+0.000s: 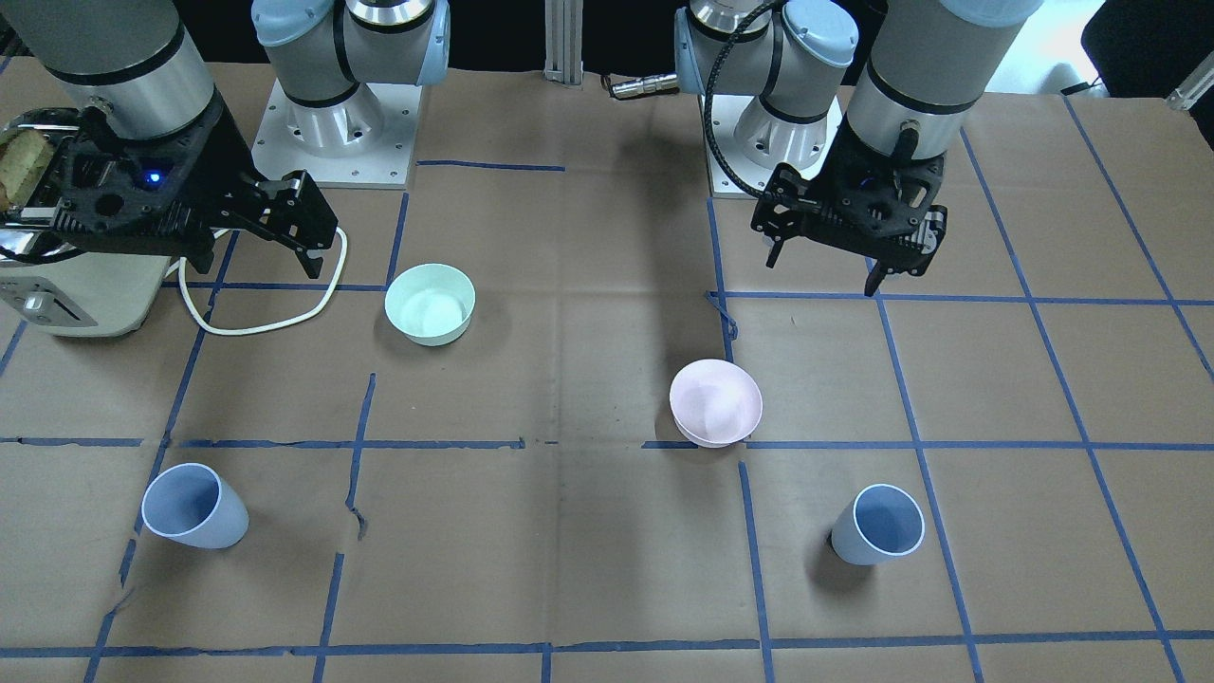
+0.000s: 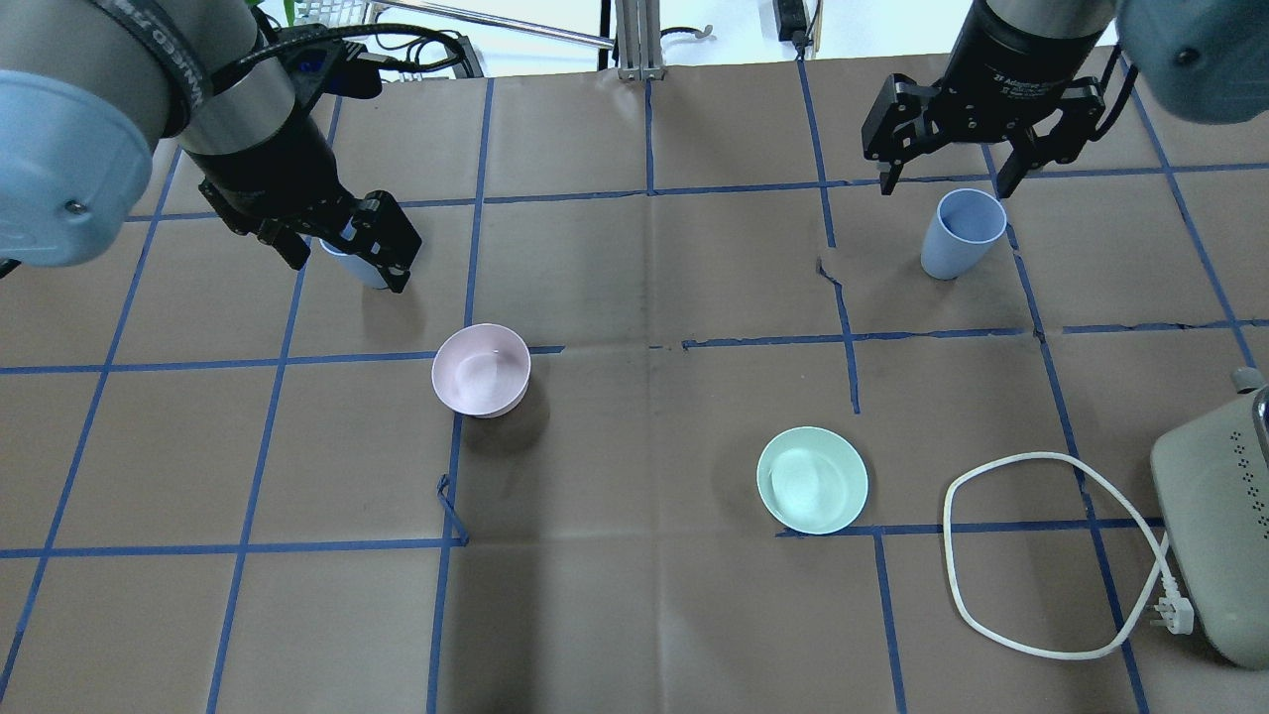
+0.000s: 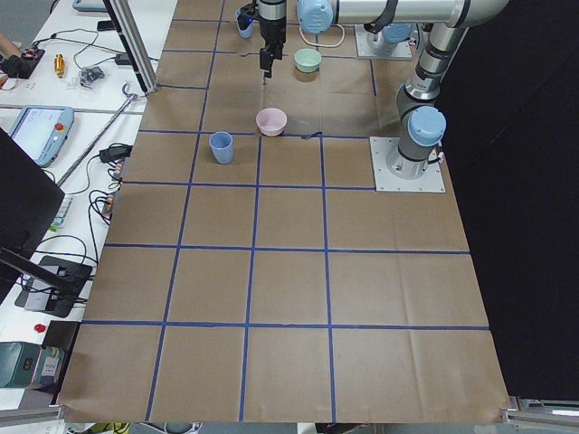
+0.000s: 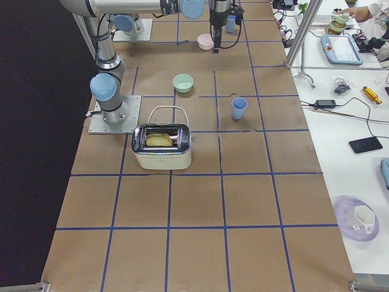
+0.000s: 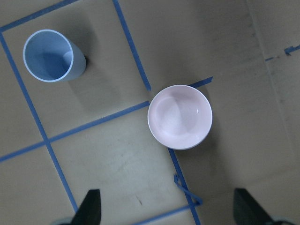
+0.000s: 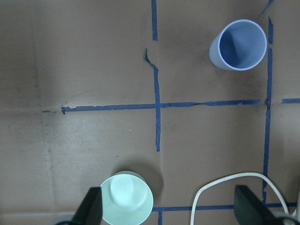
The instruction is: Stack blue cups with both arms
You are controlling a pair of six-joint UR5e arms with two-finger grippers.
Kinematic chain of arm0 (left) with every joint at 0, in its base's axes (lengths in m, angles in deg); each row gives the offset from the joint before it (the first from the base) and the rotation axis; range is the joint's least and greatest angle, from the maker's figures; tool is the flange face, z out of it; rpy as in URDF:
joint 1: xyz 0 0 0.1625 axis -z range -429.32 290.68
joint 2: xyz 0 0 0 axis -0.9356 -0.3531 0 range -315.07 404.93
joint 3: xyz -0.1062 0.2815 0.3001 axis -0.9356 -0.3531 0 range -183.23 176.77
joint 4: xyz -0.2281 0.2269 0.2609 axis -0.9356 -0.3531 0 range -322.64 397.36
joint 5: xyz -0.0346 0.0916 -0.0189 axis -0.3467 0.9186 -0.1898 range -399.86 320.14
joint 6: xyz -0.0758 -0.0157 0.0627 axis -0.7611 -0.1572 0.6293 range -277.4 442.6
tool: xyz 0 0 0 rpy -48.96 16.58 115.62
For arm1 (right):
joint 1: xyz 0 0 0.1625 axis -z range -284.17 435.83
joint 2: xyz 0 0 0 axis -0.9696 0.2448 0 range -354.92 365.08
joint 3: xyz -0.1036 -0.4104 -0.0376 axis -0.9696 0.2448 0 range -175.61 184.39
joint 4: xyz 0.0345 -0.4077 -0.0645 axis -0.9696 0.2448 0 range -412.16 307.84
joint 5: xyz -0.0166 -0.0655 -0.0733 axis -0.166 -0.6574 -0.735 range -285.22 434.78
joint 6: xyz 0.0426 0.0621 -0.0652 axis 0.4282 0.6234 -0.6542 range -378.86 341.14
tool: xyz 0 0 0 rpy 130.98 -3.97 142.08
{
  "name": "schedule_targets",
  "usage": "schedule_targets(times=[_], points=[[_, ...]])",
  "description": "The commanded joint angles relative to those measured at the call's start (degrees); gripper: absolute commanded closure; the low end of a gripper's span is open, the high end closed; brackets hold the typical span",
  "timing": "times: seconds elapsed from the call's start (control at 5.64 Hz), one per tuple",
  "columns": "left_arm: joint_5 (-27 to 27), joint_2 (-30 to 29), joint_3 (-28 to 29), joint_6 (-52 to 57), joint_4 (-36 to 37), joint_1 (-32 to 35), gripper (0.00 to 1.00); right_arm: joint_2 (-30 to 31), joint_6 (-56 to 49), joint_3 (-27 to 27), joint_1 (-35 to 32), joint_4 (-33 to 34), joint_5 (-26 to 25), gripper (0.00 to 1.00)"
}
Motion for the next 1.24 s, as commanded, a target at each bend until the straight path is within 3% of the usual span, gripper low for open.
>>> schedule_targets(times=[0.0, 0.35, 0.71, 1.06], points=[[-0.18, -8.23, 3.78, 1.23, 7.72, -2.21, 0.01, -1.75, -3.09, 0.78, 3.38, 2.43, -0.12, 0.00], [0.00, -18.43, 7.67, 0.17, 12.38, -3.17, 0.01, -10.07, -9.53, 5.76, 12.61, 3.74, 0.50, 0.00], [0.26, -23.46, 6.10, 0.17, 17.16, -4.32, 0.01, -18.25, -14.58, 11.40, 18.06, 5.24, 0.76, 0.00], [0.62, -27.86, 6.01, 0.17, 18.12, -4.68, 0.03, -20.91, -14.34, 9.15, 17.65, 10.38, 0.76, 0.00]])
